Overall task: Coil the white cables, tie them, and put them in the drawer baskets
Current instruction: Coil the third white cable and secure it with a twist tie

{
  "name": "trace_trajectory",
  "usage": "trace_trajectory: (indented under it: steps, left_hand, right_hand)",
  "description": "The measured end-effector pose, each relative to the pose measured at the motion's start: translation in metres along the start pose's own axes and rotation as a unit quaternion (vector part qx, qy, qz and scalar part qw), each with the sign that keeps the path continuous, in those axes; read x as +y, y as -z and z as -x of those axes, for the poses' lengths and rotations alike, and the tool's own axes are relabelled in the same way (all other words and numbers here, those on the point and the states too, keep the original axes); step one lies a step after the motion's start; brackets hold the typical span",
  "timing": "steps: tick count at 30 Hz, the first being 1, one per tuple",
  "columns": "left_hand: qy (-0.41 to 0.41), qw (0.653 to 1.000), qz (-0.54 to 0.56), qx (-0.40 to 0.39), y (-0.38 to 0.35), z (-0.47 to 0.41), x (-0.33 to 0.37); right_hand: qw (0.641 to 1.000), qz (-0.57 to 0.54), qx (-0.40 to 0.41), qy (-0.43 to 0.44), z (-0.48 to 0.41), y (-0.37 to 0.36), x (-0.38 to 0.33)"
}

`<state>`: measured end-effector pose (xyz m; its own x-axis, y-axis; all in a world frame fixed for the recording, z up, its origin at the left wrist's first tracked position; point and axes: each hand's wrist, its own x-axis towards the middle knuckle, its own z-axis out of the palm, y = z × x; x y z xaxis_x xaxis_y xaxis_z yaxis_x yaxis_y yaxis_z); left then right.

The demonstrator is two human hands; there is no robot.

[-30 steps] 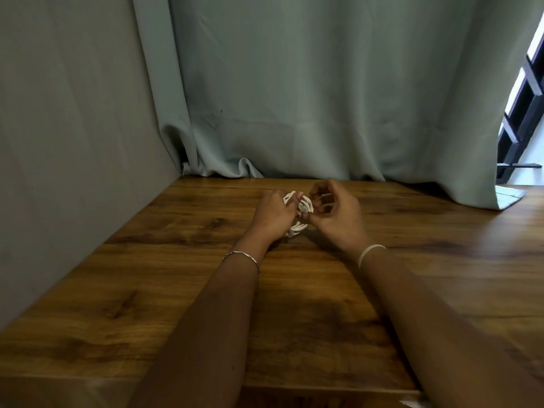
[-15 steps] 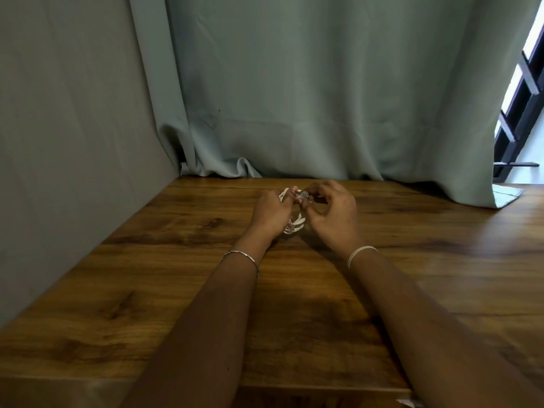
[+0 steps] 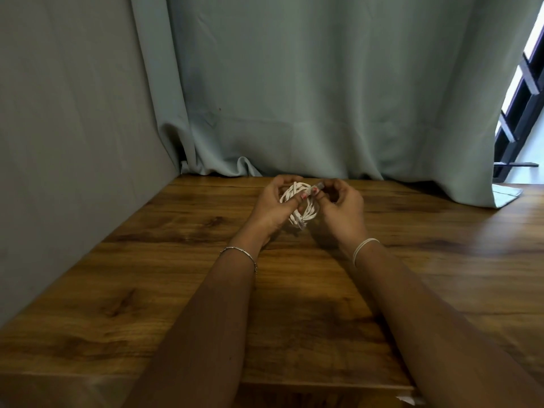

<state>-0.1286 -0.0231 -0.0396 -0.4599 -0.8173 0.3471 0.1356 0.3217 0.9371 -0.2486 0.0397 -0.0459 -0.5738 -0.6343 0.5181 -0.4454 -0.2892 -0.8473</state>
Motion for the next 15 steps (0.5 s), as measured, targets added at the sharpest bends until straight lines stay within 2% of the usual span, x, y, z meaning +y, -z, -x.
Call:
trace_trajectory:
  steps: [9, 15]
  left_hand:
    - [0.008, 0.993, -0.107, 0.038, 0.0017, -0.0057, -0.0041]
    - [0.012, 0.992, -0.119, 0.043, 0.0014, -0.0047, -0.0035]
  right_hand:
    - [0.997, -0.066, -0.017, -0.032, -0.0006, 0.0007, -0.0012]
    - [0.991, -0.113, -0.04, -0.063, -0.0019, 0.0012, 0.0023]
